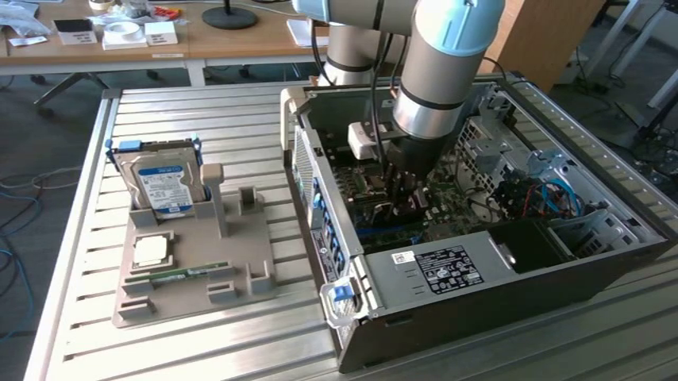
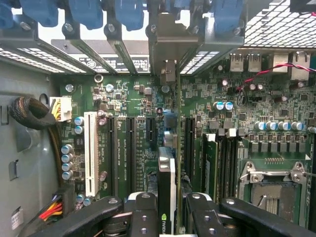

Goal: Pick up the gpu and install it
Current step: 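Insert the gpu into the slot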

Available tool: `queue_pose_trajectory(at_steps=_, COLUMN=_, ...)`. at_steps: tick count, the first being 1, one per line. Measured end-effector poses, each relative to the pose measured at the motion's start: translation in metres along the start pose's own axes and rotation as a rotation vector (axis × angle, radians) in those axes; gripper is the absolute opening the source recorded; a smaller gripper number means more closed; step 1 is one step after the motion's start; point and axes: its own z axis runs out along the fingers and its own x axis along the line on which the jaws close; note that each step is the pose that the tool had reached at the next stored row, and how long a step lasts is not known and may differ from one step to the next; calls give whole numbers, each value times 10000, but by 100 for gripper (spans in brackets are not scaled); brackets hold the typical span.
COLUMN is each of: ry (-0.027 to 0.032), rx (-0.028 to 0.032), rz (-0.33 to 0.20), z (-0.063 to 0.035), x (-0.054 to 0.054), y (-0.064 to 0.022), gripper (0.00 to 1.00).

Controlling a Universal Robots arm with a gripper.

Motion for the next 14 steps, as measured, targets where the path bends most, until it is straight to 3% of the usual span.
queue_pose_trajectory(at_steps=14, ry=1, rx=12, rz=-1, z=23, x=1, y=11, gripper=27)
